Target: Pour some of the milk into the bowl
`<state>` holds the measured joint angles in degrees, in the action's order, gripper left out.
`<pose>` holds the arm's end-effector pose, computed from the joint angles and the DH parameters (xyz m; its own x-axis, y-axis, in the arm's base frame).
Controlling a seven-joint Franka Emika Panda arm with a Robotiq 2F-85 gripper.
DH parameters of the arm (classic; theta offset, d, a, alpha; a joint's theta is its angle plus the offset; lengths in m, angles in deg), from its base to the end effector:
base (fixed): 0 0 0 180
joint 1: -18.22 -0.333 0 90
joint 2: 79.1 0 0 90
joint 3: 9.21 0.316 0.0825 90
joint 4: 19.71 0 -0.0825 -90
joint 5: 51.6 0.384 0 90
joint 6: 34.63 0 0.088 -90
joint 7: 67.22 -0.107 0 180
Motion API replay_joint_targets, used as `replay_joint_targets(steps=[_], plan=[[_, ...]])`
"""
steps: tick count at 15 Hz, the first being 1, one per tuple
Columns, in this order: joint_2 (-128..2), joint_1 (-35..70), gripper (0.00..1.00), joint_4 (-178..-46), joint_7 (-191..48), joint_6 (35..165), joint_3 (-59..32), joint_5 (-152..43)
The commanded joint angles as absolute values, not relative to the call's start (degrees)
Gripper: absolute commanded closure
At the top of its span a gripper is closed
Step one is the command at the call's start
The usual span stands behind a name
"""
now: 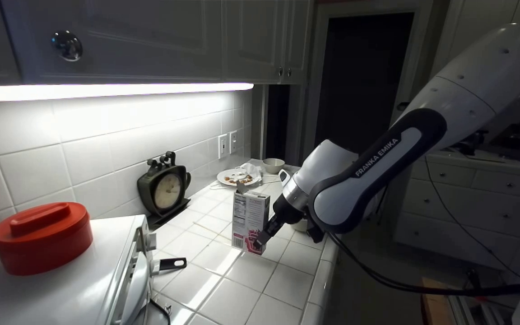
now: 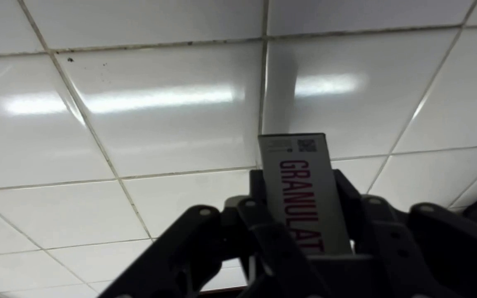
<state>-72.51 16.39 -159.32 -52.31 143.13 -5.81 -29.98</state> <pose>0.5271 0.0172 0.3157 0.8530 -0.0429 0.5201 -0.0012 -0.9968 -0.0802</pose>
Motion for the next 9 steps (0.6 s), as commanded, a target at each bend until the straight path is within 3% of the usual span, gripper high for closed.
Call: replay_joint_targets(steps=[1,9], plan=[[-69.8,16.4,0.84,-156.8,-51.3,145.5,-5.3,-30.1],[-65.6,17.3,0.84,-154.0,-50.0,147.5,-4.7,-30.1]])
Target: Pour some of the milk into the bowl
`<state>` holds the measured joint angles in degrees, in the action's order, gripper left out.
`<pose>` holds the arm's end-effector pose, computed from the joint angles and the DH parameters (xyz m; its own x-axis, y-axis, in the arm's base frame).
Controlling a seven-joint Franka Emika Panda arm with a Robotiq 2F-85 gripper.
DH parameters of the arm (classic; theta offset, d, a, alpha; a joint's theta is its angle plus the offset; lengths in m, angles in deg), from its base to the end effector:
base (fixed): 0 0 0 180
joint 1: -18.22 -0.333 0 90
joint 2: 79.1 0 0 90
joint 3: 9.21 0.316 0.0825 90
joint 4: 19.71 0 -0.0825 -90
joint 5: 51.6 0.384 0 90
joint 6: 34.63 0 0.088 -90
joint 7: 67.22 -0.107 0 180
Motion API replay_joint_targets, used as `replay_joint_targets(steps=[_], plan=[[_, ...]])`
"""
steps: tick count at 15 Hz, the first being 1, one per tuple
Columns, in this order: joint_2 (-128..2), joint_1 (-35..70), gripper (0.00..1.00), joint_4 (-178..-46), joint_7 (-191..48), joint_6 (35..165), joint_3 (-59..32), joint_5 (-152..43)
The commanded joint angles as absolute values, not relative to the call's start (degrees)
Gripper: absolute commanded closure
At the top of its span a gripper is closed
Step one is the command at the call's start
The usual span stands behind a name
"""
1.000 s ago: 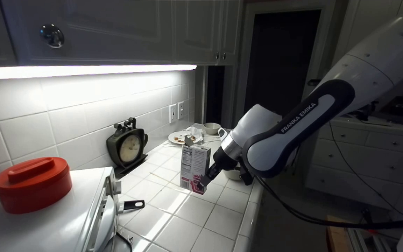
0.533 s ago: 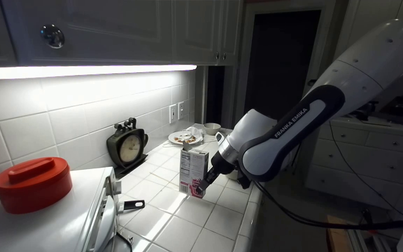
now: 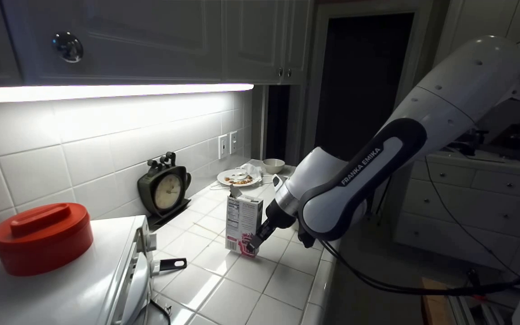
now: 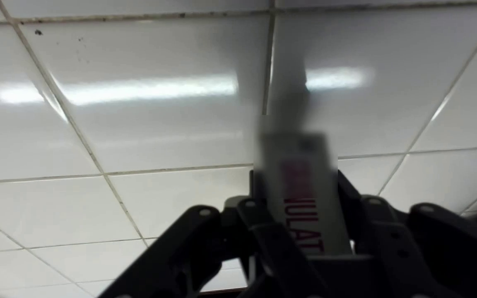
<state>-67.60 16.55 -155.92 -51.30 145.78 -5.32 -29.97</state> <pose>0.5459 0.0200 0.2996 0.8436 -0.0263 0.5363 0.0102 -0.9978 -0.0650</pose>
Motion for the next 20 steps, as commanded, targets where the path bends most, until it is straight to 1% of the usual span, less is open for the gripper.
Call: replay_joint_targets(steps=[1,4,5,6,9,10,11,12,13,15,17,20], plan=[[-65.2,17.4,0.84,-153.8,-49.8,147.7,-4.6,-30.1],[-64.4,17.5,0.84,-153.6,-49.2,148.2,-4.3,-30.2],[-64.4,17.1,0.45,-153.8,-49.1,148.3,-4.9,-30.6],[-64.2,17.2,0.33,-153.8,-48.6,148.5,-4.7,-30.7],[-64.4,16.2,0.14,-154.5,-48.0,150.2,-5.8,-31.0],[-65.3,14.2,0.05,-155.7,-48.4,150.7,-8.4,-31.9],[-66.0,14.9,0.01,-157.2,-54.0,151.8,-9.3,-39.0],[-66.8,9.1,0.0,-158.3,-50.4,152.5,-15.3,-34.9],[-67.4,6.5,0.0,-159.5,-51.4,152.9,-18.8,-35.9],[-68.0,-1.4,0.0,-162.5,-50.8,154.4,-28.8,-34.2],[-69.1,-9.9,0.0,-164.5,-50.1,152.4,-37.9,-33.4],[-69.9,-20.3,0.0,-167.0,-49.4,152.0,-47.8,-33.5]])
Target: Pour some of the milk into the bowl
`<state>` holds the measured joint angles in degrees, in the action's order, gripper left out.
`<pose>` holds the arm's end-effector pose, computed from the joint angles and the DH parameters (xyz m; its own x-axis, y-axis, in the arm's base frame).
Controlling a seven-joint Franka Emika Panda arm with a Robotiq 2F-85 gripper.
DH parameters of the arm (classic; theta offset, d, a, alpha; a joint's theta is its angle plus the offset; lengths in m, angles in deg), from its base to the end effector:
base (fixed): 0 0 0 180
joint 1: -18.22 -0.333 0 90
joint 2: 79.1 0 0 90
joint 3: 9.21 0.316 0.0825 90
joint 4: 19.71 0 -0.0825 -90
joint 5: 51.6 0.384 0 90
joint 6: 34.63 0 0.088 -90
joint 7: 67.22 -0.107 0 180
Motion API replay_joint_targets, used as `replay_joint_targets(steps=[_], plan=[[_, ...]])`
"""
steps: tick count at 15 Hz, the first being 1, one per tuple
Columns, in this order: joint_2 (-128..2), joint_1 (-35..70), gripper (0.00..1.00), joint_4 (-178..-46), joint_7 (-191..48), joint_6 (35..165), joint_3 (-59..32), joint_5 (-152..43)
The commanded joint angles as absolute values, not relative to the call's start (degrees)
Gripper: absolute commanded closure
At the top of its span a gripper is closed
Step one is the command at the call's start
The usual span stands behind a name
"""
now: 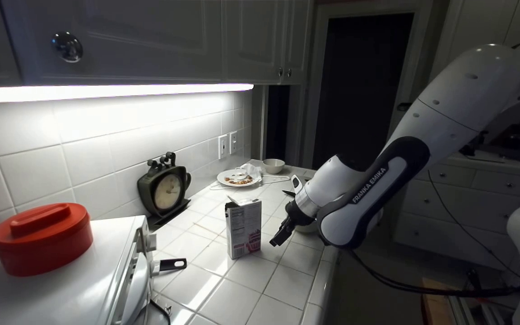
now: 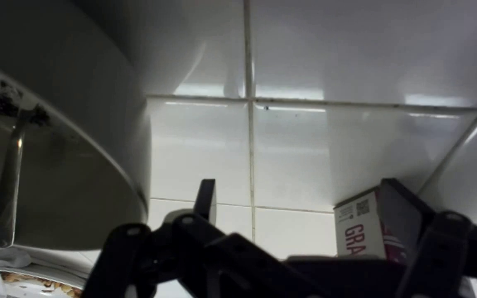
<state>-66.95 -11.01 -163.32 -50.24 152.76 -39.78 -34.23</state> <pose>0.5082 -0.0430 0.2796 0.8397 0.0425 0.5413 -0.0380 -0.9899 0.1366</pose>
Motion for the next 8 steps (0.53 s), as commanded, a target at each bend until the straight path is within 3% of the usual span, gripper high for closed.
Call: replay_joint_targets(steps=[1,8], plan=[[-70.1,-24.3,0.0,-167.6,-49.3,151.5,-51.6,-33.4],[-68.3,-52.5,0.0,-168.3,-50.9,147.8,-76.7,-31.8]])
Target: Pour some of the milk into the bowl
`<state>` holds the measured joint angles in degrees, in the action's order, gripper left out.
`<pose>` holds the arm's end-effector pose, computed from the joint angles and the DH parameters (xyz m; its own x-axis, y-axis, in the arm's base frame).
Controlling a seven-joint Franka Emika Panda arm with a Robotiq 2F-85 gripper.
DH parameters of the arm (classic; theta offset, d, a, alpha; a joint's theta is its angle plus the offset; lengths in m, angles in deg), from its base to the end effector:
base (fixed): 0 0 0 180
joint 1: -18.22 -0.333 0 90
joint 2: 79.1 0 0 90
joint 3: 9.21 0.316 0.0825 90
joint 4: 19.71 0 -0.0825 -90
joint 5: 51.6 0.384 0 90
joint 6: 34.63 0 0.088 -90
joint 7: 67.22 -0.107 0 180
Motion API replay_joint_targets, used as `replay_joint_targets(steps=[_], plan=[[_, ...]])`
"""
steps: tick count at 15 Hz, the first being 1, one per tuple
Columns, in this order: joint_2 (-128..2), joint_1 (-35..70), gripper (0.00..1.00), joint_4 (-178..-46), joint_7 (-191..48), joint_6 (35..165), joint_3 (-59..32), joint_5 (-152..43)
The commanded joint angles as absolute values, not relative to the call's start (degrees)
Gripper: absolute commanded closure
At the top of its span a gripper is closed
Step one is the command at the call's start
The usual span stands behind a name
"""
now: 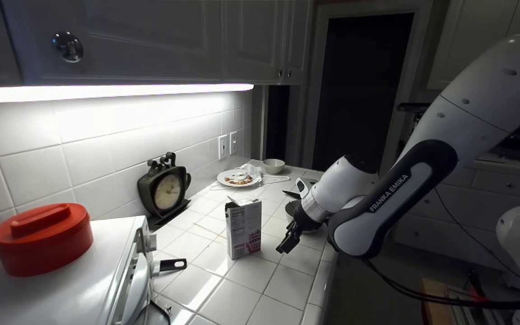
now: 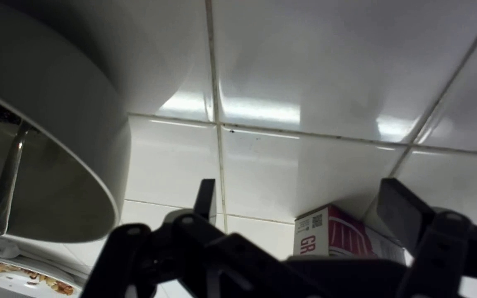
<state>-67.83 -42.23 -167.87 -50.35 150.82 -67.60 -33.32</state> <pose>0.4843 -0.0172 0.2873 0.8524 0.1012 0.5130 0.0087 -0.9837 0.1796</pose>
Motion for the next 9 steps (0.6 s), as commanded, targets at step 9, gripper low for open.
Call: replay_joint_targets(steps=[9], plan=[[-61.2,-90.4,0.0,-161.8,-56.0,122.2,-113.0,-30.7]])
